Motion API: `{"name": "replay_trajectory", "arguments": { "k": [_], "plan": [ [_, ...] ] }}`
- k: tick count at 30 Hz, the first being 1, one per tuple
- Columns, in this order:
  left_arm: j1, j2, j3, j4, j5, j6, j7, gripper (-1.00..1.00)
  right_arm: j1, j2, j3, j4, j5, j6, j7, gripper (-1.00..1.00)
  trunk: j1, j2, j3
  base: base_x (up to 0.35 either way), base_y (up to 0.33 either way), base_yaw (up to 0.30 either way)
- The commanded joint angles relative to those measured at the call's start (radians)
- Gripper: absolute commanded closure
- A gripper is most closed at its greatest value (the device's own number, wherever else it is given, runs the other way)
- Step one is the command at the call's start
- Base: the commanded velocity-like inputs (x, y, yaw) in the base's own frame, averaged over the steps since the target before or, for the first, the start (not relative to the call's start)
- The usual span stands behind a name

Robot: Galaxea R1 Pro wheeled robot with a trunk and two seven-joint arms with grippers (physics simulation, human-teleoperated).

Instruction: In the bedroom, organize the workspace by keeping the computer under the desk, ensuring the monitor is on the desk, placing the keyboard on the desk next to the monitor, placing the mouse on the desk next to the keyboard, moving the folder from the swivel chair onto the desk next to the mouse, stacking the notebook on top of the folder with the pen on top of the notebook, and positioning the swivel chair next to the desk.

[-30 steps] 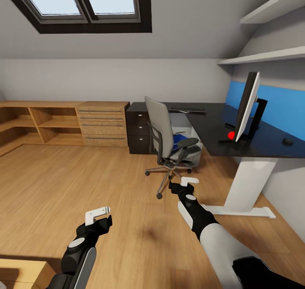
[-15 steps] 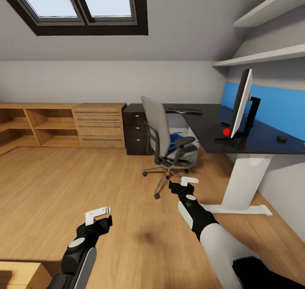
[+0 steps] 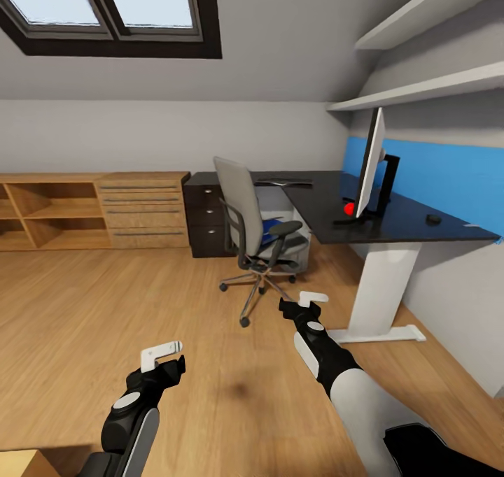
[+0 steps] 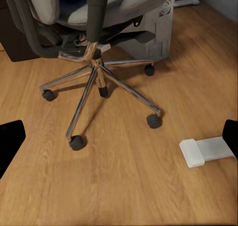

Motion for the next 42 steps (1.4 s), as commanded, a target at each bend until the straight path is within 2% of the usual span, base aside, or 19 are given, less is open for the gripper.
{"name": "replay_trajectory", "arguments": {
  "k": [1,19,24,30,34,38,42],
  "plan": [
    [-0.001,0.0,-0.001,-0.001,0.011,0.002,0.009,-1.0,-0.001,0.0,0.005,0.0,-0.01,-0.002,-0.007,-1.0,0.004,-0.008,-0.004,0.0,0.0,-0.078],
    [-0.001,0.0,-0.001,0.002,0.012,0.0,0.012,-1.0,0.0,-0.006,0.005,0.009,-0.011,-0.005,-0.003,-1.0,0.073,-0.134,-0.06,0.0,0.0,-0.011],
    [-0.001,0.001,-0.002,0.026,0.011,-0.002,0.008,-1.0,0.0,-0.025,0.005,0.01,-0.012,-0.005,-0.003,-1.0,0.073,-0.134,-0.06,0.0,0.0,0.0],
    [-0.001,0.003,-0.002,0.034,0.013,-0.003,0.003,-1.0,0.0,-0.035,0.005,0.011,-0.011,-0.017,-0.003,-1.0,0.073,-0.134,-0.06,0.0,0.0,0.0],
    [-0.001,0.004,-0.002,0.036,0.013,-0.003,0.001,-1.0,0.0,-0.041,0.006,0.023,-0.01,-0.065,-0.002,-1.0,0.073,-0.134,-0.06,0.002,0.0,0.0],
    [-0.001,0.005,-0.002,0.037,0.014,-0.003,0.001,-1.0,-0.001,-0.046,0.006,0.102,-0.011,-0.158,-0.003,-1.0,0.073,-0.134,-0.06,0.124,0.0,0.0],
    [-0.001,0.005,-0.002,0.037,0.014,-0.003,0.0,-1.0,-0.002,-0.06,0.004,0.165,-0.011,-0.189,-0.004,-1.0,0.073,-0.134,-0.06,0.253,0.0,0.0]
  ]
}}
